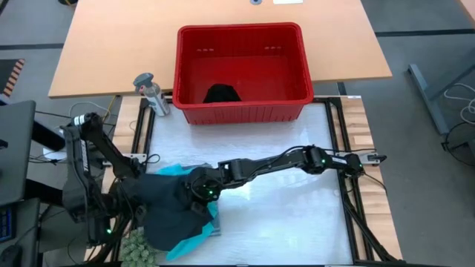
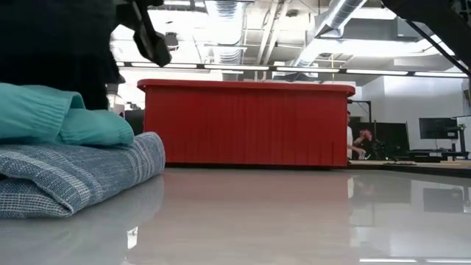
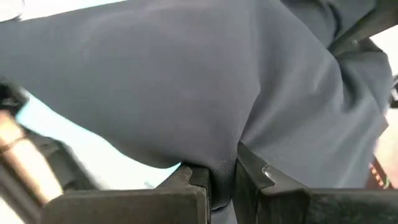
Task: Fold Laundry from Bin
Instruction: Stack the black shorts on top of the folded light blue shorts
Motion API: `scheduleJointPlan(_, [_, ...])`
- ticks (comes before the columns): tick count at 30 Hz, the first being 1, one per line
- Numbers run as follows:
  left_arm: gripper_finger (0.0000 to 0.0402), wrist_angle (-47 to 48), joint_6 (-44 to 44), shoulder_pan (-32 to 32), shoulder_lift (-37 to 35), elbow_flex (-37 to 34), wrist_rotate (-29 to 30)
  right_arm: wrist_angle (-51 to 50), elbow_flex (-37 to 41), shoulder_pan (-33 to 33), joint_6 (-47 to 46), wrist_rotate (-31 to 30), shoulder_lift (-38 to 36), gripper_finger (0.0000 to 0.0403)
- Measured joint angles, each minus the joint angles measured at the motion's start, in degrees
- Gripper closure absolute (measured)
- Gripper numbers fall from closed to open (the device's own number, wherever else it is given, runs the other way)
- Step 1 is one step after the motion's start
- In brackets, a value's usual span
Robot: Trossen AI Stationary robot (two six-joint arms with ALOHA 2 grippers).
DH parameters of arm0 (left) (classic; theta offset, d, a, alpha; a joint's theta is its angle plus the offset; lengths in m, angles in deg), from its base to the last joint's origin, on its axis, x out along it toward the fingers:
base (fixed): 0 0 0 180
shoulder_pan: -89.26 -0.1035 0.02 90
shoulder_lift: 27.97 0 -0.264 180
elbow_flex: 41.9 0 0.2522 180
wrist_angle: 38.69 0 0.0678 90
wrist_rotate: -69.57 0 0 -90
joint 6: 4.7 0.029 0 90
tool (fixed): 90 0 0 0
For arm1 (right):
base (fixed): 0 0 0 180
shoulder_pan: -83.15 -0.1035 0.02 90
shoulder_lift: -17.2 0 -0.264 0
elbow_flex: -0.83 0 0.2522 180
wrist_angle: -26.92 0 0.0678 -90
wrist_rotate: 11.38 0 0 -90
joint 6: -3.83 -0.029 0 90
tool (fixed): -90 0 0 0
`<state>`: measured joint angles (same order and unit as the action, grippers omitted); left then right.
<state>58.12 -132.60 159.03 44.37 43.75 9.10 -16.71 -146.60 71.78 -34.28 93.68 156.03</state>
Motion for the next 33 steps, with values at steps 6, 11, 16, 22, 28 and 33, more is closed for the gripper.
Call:
scheduleJointPlan(6, [0.0386,-2.2,0.0,-1.6,4.8,-0.1,1.8,-4.8,0.0,0.2,0.2,-0.1,-0.3,0.0334])
scheduleJointPlan(11, [0.0383,-3.2,0.1,-1.9,6.3,-0.1,1.6,-6.7,0.0,-0.2,0.6,-1.6,-0.3,0.0334])
scheduleJointPlan(16, [0.0342,-4.0,1.9,-1.9,5.1,-0.1,0.8,-9.6,0.0,-0.1,0.6,-2.0,-0.3,0.0256])
scheduleJointPlan(22, [0.0254,-3.5,2.2,-0.8,1.2,-0.1,-1.7,-15.1,0.0,0.4,1.0,-1.7,-0.3,0.0138])
scheduleJointPlan(28, [0.0195,1.0,0.5,2.2,-1.8,-0.1,-9.2,-19.6,0.0,1.0,3.6,-1.5,-1.0,0.012])
scheduleJointPlan(33, [0.0191,5.0,-0.6,3.0,-4.7,0.3,-6.9,-23.0,0.0,1.7,6.7,-1.5,-3.0,0.0118])
